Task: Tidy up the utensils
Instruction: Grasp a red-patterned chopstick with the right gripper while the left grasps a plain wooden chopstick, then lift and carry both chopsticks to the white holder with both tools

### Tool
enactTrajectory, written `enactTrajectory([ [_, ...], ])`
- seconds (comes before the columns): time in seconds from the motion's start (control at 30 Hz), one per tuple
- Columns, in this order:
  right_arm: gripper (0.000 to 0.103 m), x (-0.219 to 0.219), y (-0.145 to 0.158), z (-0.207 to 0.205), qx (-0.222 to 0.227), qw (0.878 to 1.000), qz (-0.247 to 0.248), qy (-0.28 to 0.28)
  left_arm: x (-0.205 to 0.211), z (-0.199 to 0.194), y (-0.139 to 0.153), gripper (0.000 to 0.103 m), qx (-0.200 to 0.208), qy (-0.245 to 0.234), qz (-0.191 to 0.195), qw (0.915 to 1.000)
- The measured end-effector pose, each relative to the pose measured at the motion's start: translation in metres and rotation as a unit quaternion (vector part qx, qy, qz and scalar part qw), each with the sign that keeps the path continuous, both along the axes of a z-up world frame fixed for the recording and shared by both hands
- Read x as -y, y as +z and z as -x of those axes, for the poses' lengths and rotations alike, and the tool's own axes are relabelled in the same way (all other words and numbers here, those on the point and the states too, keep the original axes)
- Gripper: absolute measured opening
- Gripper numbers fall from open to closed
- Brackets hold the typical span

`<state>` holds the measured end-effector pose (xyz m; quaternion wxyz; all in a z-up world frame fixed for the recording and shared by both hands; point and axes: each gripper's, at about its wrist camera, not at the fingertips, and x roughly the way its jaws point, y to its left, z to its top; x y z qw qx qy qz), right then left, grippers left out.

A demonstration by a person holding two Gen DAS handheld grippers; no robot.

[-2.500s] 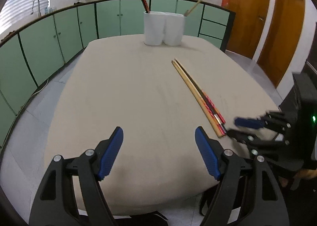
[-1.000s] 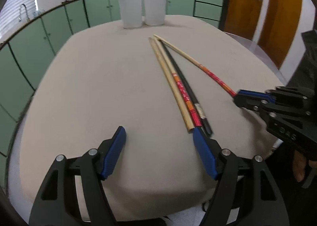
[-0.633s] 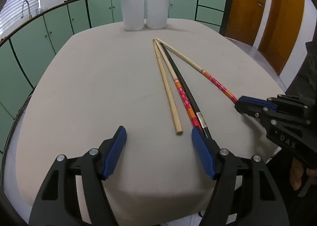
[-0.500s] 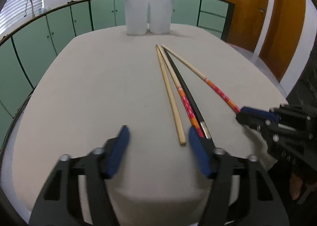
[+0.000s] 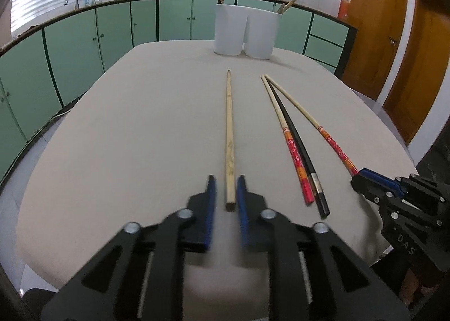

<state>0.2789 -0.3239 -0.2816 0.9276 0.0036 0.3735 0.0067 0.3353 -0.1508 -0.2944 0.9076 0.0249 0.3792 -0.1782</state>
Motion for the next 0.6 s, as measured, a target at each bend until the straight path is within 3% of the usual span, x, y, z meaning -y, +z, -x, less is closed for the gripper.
enactTrajectory([
  [0.07, 0.007, -0.001, 0.0, -0.002, -0.001, 1.0, 0.001, 0.002, -0.002, -0.002, 0.0, 0.013, -0.004, -0.004, 0.006, 1.0],
  [0.1, 0.007, 0.0, 0.001, -0.003, -0.004, 1.0, -0.001, 0.002, -0.002, -0.005, 0.001, 0.005, -0.011, -0.006, 0.012, 0.9998],
  [0.27, 0.006, 0.007, 0.025, -0.002, -0.009, 1.0, -0.029, 0.0, -0.008, -0.012, 0.016, 0.006, -0.038, -0.002, 0.033, 0.9987],
  [0.6, 0.006, 0.02, 0.129, -0.009, 0.009, 0.999, -0.042, 0.024, -0.022, -0.014, 0.112, 0.006, -0.005, -0.026, 0.035, 0.999],
])
